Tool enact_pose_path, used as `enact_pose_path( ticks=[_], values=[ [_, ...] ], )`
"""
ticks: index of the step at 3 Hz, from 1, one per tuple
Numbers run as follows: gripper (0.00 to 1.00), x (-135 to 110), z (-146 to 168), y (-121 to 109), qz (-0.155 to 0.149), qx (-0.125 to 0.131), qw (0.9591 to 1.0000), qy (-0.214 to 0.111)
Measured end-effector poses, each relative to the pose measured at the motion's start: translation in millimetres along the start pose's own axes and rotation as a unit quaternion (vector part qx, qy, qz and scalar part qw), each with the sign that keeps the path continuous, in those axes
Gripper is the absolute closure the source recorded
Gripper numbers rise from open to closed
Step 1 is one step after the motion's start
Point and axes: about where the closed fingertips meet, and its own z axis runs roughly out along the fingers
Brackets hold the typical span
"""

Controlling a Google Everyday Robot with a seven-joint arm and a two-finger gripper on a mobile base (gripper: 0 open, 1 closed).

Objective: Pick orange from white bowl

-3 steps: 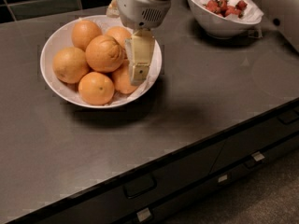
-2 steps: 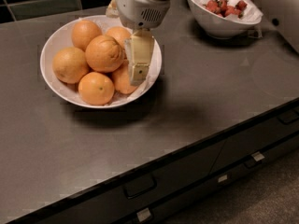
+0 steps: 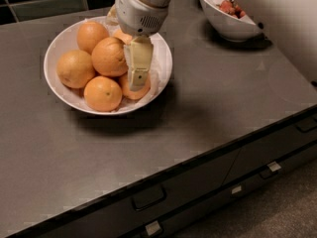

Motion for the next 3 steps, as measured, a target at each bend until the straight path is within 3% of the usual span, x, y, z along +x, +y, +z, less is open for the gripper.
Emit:
enact_pose_path(
  ticks=[1, 3],
  values=[
    [0.01, 5.5, 16.2, -7.5, 0.009, -0.004, 0.9999, -0.002],
    [0.13, 10.8, 31.8, -21.0, 0.02, 0.0, 0.9998, 0.007]
  ],
)
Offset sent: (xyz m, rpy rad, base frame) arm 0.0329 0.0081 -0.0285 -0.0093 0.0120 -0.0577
